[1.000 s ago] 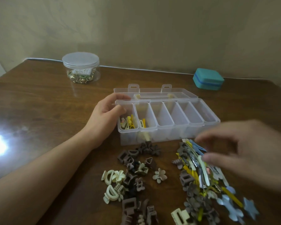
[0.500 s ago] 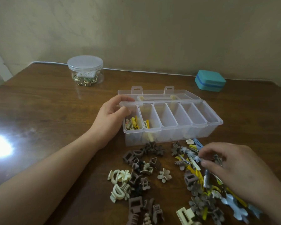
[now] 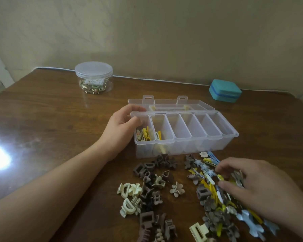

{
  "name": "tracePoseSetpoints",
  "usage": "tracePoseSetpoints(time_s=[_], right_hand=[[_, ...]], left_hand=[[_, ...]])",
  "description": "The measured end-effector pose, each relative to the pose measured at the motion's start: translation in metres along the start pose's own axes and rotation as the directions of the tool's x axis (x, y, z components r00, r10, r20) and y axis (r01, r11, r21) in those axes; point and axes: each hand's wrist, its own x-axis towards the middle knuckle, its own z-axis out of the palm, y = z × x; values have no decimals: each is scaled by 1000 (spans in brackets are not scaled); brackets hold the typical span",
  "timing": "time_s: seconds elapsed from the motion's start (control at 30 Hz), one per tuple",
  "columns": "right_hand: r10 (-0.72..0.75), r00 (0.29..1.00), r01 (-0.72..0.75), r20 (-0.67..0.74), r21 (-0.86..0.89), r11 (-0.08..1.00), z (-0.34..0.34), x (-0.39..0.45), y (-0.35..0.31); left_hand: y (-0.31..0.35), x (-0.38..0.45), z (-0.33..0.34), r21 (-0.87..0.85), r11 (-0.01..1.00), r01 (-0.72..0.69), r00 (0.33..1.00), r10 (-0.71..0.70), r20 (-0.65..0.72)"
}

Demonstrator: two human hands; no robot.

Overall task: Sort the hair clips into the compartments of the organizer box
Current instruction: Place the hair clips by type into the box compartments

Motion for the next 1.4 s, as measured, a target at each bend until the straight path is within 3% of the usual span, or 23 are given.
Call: tracePoseSetpoints(time_s=[0.13,0.27,0.37,0.5,0.67,0.87,0.93,1.03,1.1,1.4], right_hand=[[8,1000,-8,-3,53,999,3,4,3],[-34,994,76,-108,411,908,-12,8,-2],[-143,954,256,-265,468,846,-32,31,-33],[-127,924,307,-360,504,807,-31,81,-75],[-153,957,241,-246,379,893,-10,112,-87],[-225,905,341,-362,300,891,-42,75,-68],[-236,942,292,-238,240,926,-42,54,-57],[-202,979,202,18,19,979,-19,32,-44],[-184,983,185,16,-63,981,-4,25,-38],[-126,992,125,-2,-95,988,2,13,-27]], left_hand=[[0,0,-1,1,1000,7,1000,-7,0],[0,0,-2,25,1000,11,1000,-11,-2],[1,-1,-1,35,999,15,1000,-16,1],[1,-2,-2,40,999,19,1000,-19,-7],[1,-2,-3,37,999,20,1000,-20,-8],[0,-1,-3,28,999,41,999,-41,1],[1,-1,-2,35,999,39,999,-39,-7],[2,-1,-2,44,998,40,999,-40,-4],[2,-2,-2,42,998,41,999,-41,-1],[3,-2,-2,33,998,56,998,-56,4]])
